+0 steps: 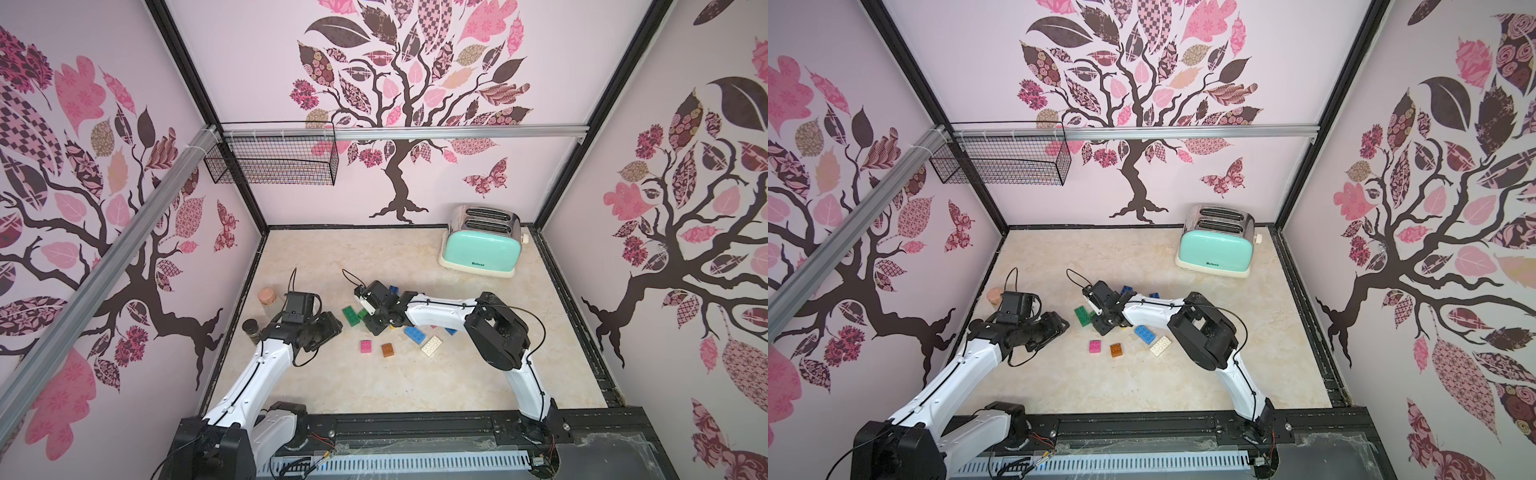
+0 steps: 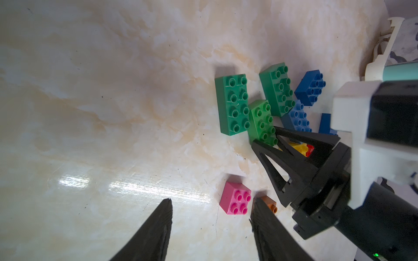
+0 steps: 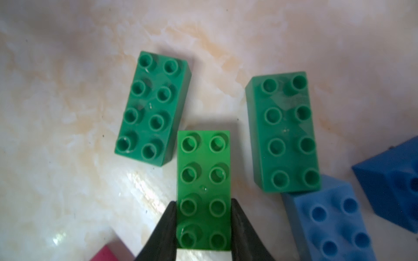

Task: Assemble a heart with lego
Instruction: Place the lego brick at the center of the board, then pick up the lego brick from the center of the board.

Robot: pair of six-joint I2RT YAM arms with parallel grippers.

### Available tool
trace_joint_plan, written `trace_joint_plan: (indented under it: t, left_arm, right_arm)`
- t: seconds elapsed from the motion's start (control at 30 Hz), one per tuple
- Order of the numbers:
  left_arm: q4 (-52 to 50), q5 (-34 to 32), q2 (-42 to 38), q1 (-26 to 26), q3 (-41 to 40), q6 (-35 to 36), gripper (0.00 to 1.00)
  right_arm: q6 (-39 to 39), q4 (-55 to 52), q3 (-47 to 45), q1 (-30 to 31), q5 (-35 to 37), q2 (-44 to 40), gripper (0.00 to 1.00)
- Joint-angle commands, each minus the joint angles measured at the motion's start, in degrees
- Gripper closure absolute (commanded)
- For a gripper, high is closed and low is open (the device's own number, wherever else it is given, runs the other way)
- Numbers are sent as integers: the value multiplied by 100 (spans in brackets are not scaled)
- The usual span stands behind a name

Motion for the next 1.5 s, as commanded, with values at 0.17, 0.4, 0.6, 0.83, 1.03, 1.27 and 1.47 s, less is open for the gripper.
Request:
trace_joint_plan:
  t: [0.17, 0.4, 0.6, 0.83, 1.03, 1.27, 1.47]
  left_arm:
    - [-23, -40, -116, 32, -44, -22, 41]
    - [-6, -14, -79, 32, -46, -26, 41]
    - [15, -5, -70, 32, -50, -27, 41]
    - [41, 5, -44, 32, -54, -30, 41]
    - [104, 13, -31, 32, -61, -61, 41]
    - [128, 21, 24, 32, -72, -81, 41]
    - [112, 21, 0, 32, -68, -79, 41]
  right_arm:
    - [-1374, -367, -763, 21, -169, -901, 69]
    - [-1528, -971, -521, 21, -322, -501, 69]
    - [-1618, -757, -552, 21, -228, -478, 59]
    - [-1761, -981, -267, 21, -257, -490, 47]
    - [-1835, -1240, 37, 21, -350, -290, 49]
    - [-1839, -1385, 202, 21, -334, -100, 54]
    - [-1848, -1319, 221, 21, -308, -169, 58]
